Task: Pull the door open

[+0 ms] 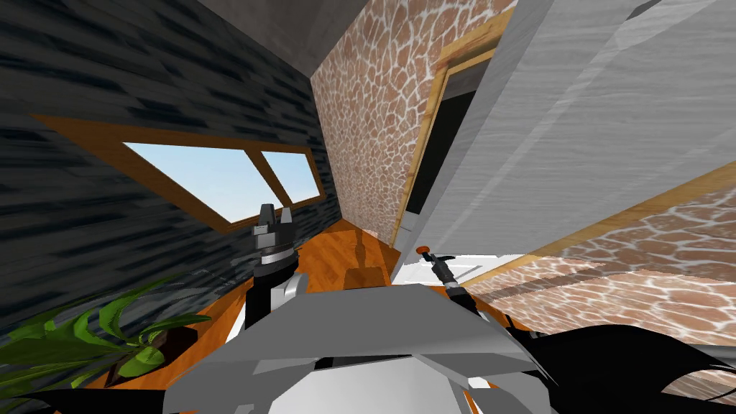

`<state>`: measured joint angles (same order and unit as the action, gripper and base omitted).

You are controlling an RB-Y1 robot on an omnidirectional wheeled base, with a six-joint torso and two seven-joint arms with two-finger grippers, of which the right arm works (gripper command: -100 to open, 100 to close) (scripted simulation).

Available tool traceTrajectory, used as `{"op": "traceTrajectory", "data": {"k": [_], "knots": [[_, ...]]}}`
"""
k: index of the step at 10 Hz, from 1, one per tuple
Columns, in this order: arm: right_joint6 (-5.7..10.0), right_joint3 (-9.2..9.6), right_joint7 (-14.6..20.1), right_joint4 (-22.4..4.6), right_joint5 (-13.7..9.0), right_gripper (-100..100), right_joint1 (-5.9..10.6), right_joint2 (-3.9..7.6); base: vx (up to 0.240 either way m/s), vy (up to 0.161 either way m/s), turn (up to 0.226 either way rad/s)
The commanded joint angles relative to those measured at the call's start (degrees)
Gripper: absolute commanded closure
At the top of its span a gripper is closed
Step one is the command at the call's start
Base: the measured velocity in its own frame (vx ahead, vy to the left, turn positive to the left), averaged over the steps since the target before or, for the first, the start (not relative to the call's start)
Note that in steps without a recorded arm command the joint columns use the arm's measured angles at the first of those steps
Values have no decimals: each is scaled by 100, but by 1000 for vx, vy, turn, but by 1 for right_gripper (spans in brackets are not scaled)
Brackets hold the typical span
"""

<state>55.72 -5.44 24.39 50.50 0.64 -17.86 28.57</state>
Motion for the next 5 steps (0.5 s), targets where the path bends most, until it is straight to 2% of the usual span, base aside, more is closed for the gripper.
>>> {"op": "traceTrajectory", "data": {"k": [1, 2, 3, 4, 5], "knots": [[158, 61, 69, 32, 52, 100, -87, 68, -195, -63, 29], [101, 54, 46, -10, 39, 100, -31, 35, -85, -20, 8], [242, 88, 90, -64, 67, 100, -87, 63, -135, -46, 154], [275, 92, 99, -76, 72, 100, -99, 74, -210, -81, 163], [387, 104, 128, -116, 90, 100, -138, 108, -232, -93, 174]]}}
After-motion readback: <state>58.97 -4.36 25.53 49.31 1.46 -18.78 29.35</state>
